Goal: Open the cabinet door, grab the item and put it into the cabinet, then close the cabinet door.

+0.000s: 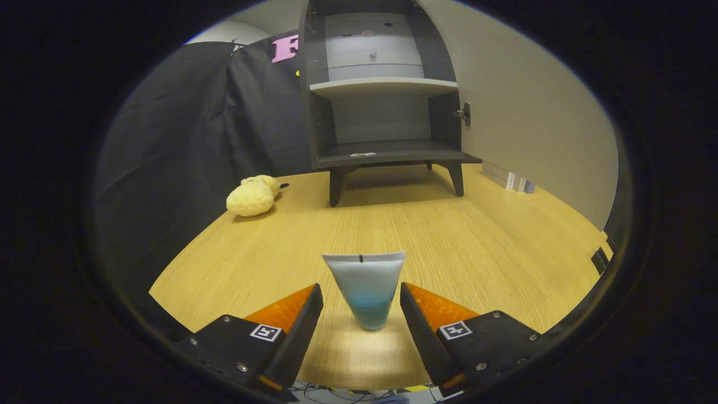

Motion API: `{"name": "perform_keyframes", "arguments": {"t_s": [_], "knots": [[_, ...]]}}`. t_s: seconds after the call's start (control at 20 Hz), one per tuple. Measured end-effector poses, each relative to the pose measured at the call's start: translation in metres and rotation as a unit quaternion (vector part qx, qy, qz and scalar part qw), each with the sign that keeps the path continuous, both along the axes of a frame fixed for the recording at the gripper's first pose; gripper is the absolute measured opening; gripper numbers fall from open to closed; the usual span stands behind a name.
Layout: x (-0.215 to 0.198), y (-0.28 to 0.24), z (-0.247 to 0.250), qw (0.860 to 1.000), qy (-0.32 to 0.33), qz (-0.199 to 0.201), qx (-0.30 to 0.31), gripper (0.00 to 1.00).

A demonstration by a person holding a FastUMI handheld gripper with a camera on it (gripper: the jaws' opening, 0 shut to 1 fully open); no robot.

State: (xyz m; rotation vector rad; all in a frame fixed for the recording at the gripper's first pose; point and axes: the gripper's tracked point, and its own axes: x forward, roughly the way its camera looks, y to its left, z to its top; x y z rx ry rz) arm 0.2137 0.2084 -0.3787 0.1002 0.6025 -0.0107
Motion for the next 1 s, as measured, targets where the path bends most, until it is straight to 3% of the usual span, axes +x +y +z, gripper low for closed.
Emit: {"name": "perform_keyframes", "arguments": {"t_s": [0.15, 0.4, 0.65, 1.0], "knots": [[-0.001, -0.001, -0.010, 1.000, 0.015, -0.007, 0.002, 0.79], [-0.002, -0.003, -0.010, 1.000, 0.013, -0.007, -0.007, 0.51], [-0.001, -0.008, 0.006, 1.000, 0.012, -0.004, -0.004, 0.49], [0.025, -0.027, 0.074, 0.999, -0.031, -0.018, 0.000, 0.49]]}}
